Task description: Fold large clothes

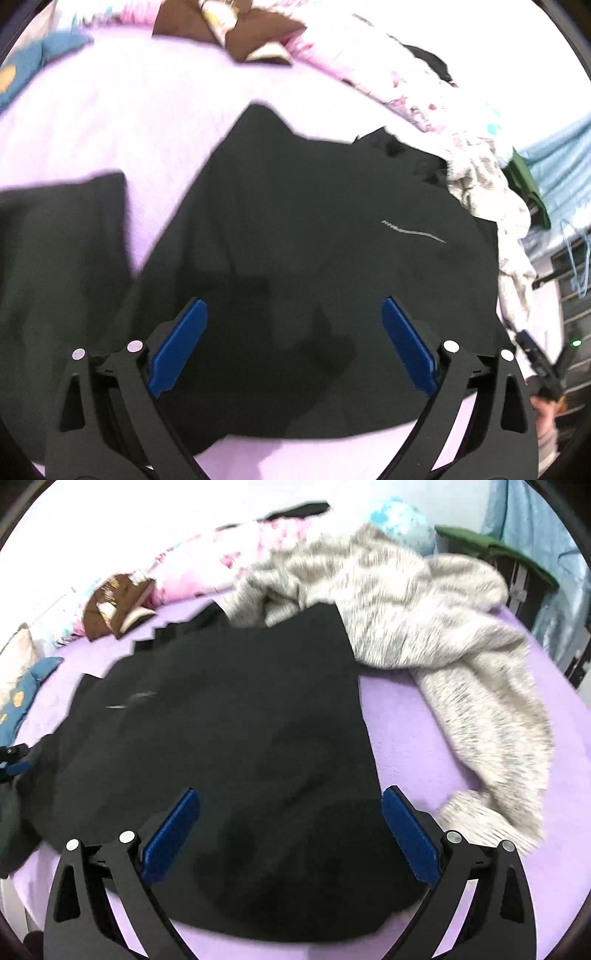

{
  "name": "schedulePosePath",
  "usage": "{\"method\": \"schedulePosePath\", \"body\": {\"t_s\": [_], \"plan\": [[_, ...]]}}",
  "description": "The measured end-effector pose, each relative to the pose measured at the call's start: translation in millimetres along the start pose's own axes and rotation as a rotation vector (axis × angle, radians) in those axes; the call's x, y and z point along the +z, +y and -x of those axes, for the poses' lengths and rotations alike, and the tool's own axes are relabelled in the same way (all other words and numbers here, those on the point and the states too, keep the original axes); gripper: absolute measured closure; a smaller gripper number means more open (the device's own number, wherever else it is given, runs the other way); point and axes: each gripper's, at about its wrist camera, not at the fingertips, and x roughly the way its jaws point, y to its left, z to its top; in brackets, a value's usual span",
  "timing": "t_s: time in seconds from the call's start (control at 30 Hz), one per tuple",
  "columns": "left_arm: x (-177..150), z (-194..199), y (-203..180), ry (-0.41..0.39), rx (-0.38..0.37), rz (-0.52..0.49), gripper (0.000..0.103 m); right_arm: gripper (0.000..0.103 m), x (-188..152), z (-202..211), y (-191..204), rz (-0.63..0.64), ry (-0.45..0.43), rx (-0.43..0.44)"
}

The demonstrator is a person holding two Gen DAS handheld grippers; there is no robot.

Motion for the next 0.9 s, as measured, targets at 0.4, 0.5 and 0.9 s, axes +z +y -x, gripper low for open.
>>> {"method": "schedulePosePath", "body": {"t_s": [0.4,0.5,0.9], "plan": [[-34.8,155.5,-35.1,-0.176,-0.021,-0.092,0.008,0.007,-26.4,161.7,36.8,0.087,-0.138,-0.016],[-46.7,181.6,-39.4,-0.199,-0.024,-0.090,0.008,0.007,-37.5,193.7,42.9,0.086,-0.171,-0.014],[-92.9,230.7,-37.8,-0.208,-0.044,-0.108,0.007,0.007,-88.2,255.2,38.4,0.110,-0.196,-0.023]]}}
